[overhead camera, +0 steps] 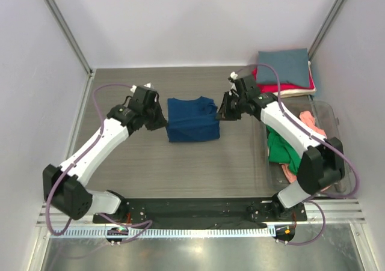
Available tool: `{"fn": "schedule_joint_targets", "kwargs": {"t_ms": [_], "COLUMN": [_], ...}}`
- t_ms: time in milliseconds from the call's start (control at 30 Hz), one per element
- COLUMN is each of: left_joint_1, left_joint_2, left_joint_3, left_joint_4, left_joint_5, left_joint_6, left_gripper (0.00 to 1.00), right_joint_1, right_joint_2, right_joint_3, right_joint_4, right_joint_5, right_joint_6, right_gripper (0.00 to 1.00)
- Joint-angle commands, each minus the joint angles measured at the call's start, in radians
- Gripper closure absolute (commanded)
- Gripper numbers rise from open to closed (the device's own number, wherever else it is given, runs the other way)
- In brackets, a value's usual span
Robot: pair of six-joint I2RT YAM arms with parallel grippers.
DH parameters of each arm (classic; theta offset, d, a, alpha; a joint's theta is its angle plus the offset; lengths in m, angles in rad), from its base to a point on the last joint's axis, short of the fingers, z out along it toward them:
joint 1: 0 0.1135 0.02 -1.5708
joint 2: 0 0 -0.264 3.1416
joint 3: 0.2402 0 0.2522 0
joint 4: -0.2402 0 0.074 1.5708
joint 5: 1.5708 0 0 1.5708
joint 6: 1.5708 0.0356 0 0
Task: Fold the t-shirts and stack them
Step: Fold the tshirt
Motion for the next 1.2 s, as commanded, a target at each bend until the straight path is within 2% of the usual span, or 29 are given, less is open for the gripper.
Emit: {"fn": "schedule_joint_targets", "kwargs": {"t_ms": [0,433,733,800,833,867,900,933,967,1000,1067,1100,1133,1167], "left_joint_1": [0.068,0.200,0.256,0.266,0.274,0.288,0.297,0.308,0.318,0.341,0.380,0.390,0.397,0.401], "left_joint_2": [0.075,0.457,0.715,0.795,0.821,0.846,0.873,0.916,0.938,0.958,1.036,1.059,1.080,1.090], "left_joint_3": [0.084,0.412,0.616,0.688,0.716,0.771,0.803,0.838,0.915,0.952,1.128,1.191,1.245,1.310], "left_joint_4": [-0.015,0.014,0.036,0.016,0.007,-0.007,-0.021,-0.036,-0.056,-0.056,-0.122,-0.146,-0.169,-0.200], "left_joint_5": [0.025,0.165,0.249,0.257,0.257,0.260,0.261,0.255,0.243,0.228,0.227,0.256,0.266,0.272], "left_joint_6": [0.081,0.189,0.192,0.187,0.181,0.172,0.152,0.144,0.135,0.122,0.114,0.115,0.136,0.152], "left_gripper": [1.00,1.00,1.00,0.99,0.94,0.93,0.92,0.86,0.76,0.66,0.57,0.47,0.09,0.01], "right_joint_1": [-0.024,-0.088,-0.145,-0.162,-0.168,-0.182,-0.188,-0.189,-0.192,-0.205,-0.229,-0.237,-0.244,-0.243], "right_joint_2": [0.081,0.411,0.608,0.688,0.720,0.786,0.820,0.854,0.889,0.937,0.942,0.928,0.869,0.833], "right_joint_3": [0.129,0.466,0.675,0.727,0.794,0.836,0.883,1.001,1.057,1.107,1.158,1.142,1.110,1.017], "right_joint_4": [-0.034,-0.066,-0.073,-0.072,-0.073,-0.070,-0.070,-0.069,-0.070,-0.072,-0.077,-0.074,-0.072,-0.057], "right_joint_5": [0.027,0.001,-0.026,-0.051,-0.068,-0.115,-0.143,-0.154,-0.157,-0.149,-0.155,-0.163,-0.148,-0.134], "right_joint_6": [-0.061,-0.083,-0.088,-0.094,-0.091,-0.089,-0.089,-0.101,-0.111,-0.112,-0.086,-0.082,-0.085,-0.109], "right_gripper": [0.99,0.99,0.99,0.84,0.74,0.47,0.37,0.29,0.12,0.05,0.01,0.01,0.01,0.01]}}
